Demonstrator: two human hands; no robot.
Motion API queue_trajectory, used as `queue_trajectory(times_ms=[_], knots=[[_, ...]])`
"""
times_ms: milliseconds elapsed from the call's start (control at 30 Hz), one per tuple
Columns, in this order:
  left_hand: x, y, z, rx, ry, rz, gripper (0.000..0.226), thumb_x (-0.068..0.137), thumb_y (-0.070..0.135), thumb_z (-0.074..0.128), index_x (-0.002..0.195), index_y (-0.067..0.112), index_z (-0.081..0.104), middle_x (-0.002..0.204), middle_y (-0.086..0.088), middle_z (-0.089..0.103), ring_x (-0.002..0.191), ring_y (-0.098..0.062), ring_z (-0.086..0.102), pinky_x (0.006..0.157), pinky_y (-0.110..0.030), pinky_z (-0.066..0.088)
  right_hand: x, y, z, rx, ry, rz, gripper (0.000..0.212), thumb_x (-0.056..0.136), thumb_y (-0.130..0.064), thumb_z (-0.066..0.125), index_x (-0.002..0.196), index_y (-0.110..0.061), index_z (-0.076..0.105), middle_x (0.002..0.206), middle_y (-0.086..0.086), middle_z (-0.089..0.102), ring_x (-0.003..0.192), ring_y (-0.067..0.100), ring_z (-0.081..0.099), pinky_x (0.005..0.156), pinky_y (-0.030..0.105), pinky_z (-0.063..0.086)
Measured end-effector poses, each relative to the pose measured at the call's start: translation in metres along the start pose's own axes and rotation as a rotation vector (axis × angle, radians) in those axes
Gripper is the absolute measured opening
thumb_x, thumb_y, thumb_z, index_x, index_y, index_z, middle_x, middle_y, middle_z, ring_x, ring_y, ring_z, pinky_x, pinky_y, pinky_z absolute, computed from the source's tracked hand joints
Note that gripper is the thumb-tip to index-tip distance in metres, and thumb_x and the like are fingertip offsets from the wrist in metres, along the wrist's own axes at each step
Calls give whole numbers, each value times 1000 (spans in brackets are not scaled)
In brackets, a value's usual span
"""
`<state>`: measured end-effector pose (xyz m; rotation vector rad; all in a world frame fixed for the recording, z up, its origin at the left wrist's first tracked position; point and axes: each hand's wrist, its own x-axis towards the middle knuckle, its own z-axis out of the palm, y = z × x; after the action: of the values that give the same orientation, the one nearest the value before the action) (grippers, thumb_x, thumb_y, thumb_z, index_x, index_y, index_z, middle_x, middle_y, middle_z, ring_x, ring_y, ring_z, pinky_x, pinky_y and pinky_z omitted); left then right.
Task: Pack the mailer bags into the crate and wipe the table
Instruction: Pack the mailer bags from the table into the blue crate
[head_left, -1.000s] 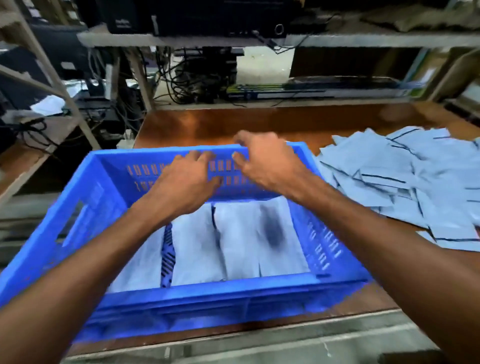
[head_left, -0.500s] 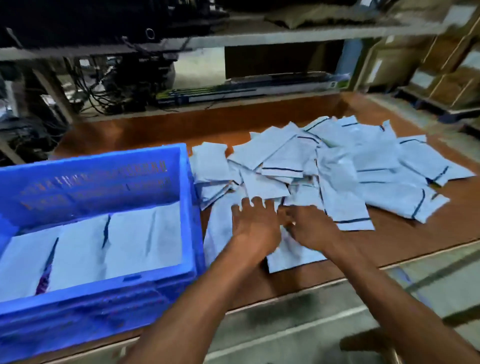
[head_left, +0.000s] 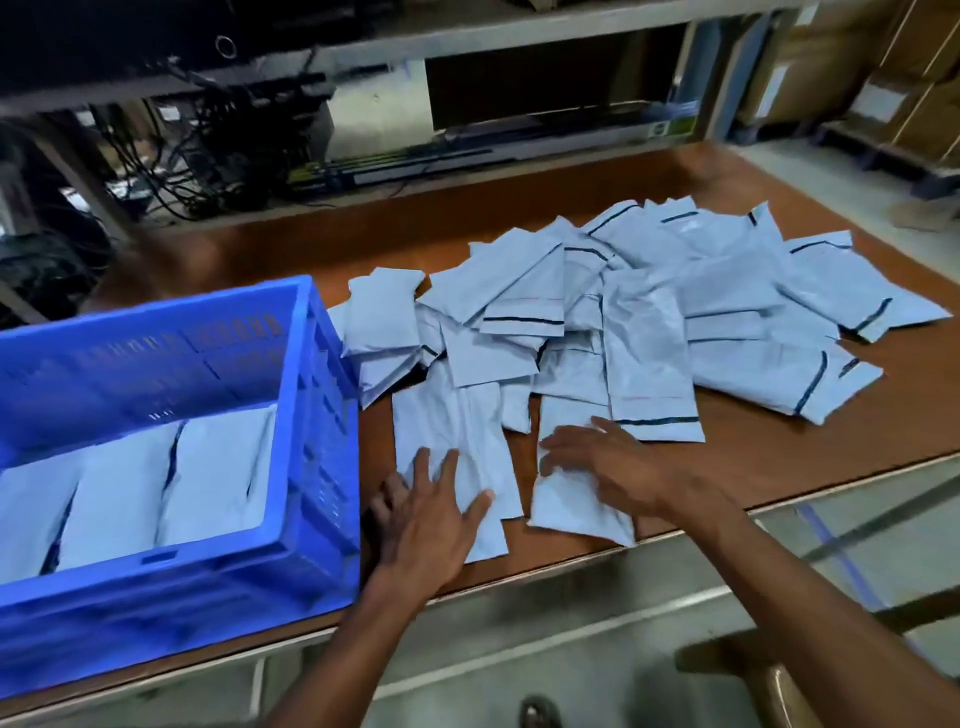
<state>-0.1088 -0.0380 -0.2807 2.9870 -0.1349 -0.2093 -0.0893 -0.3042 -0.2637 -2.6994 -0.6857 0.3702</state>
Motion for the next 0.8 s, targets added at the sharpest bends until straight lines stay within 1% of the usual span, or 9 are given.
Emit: queue_trajectory(times_ms=[67, 133, 200, 267, 400, 500, 600, 700, 800], knots=[[3, 0, 0, -55, 43, -49, 77, 88, 78, 23, 152, 38, 14, 161, -6, 10, 140, -38, 19, 112, -56, 20, -3, -7, 9, 69, 204, 116, 55, 77, -6, 49, 124, -30, 64, 146, -5, 49, 141, 19, 36, 115, 37, 26], [15, 0, 2, -105, 32, -115, 85, 86, 80, 25, 155, 35, 4, 163, -10, 3, 145, -43, 8, 115, -58, 13, 1, -25, 29, 11, 328, 338, 43, 96, -30, 46, 139, -32, 47, 154, -3, 38, 144, 25, 29, 117, 43, 26], [26, 1, 8, -121, 0, -133, 87, 87, 79, 28, 156, 35, -4, 164, -13, -3, 147, -44, 1, 116, -58, 7, 9, -45, 49, -47, 217, 420, 56, 100, -53, 28, 151, -32, 24, 164, 1, 13, 151, 30, 5, 122, 48, 7], [27, -3, 12, -96, 1, -99, 83, 90, 72, 31, 155, 36, -7, 164, -12, -4, 148, -42, -2, 118, -57, 6, 12, -52, 59, -90, 161, 317, 63, 97, -53, 23, 155, -30, 16, 165, 1, 4, 151, 24, -7, 122, 44, -4], [9, -22, 19, -41, 49, -22, 78, 91, 64, 38, 155, 37, 2, 164, -8, 3, 149, -34, 2, 119, -54, 9, 5, -41, 54, -56, 206, 219, 71, 91, -47, 43, 154, -25, 19, 163, 0, 15, 151, 19, 9, 121, 30, -1], [8, -26, 22, -121, 102, 2, 75, 90, 72, 31, 153, 44, 1, 165, -4, -3, 149, -35, 1, 120, -53, 8, 4, -44, 63, -101, 217, 455, 80, 89, -73, 15, 156, -31, 3, 165, 0, -1, 151, 27, -5, 121, 38, -1], [18, -17, 28, -67, 127, 41, 73, 91, 75, 23, 152, 48, -7, 165, -3, -6, 148, -41, -1, 118, -55, 7, 9, -47, 64, -136, 203, 478, 73, 85, -77, -1, 150, -47, -14, 164, -2, -9, 151, 29, -9, 122, 45, 0], [20, -14, 34, 9, 160, 52, 62, 97, 62, 26, 154, 45, 9, 164, -8, 14, 144, -46, 16, 114, -59, 20, 8, -49, 62, -164, 210, 466, 60, 90, -71, -1, 147, -57, -11, 165, -3, -5, 151, 29, -2, 120, 47, 7], [19, -11, 35, 27, 160, 48, 55, 97, 45, 38, 151, 38, 31, 157, -13, 33, 135, -49, 32, 104, -61, 32, 11, -56, 62, -211, 215, 494, 61, 91, -60, -1, 151, -51, 0, 165, 0, 2, 151, 29, 7, 118, 48, 16]])
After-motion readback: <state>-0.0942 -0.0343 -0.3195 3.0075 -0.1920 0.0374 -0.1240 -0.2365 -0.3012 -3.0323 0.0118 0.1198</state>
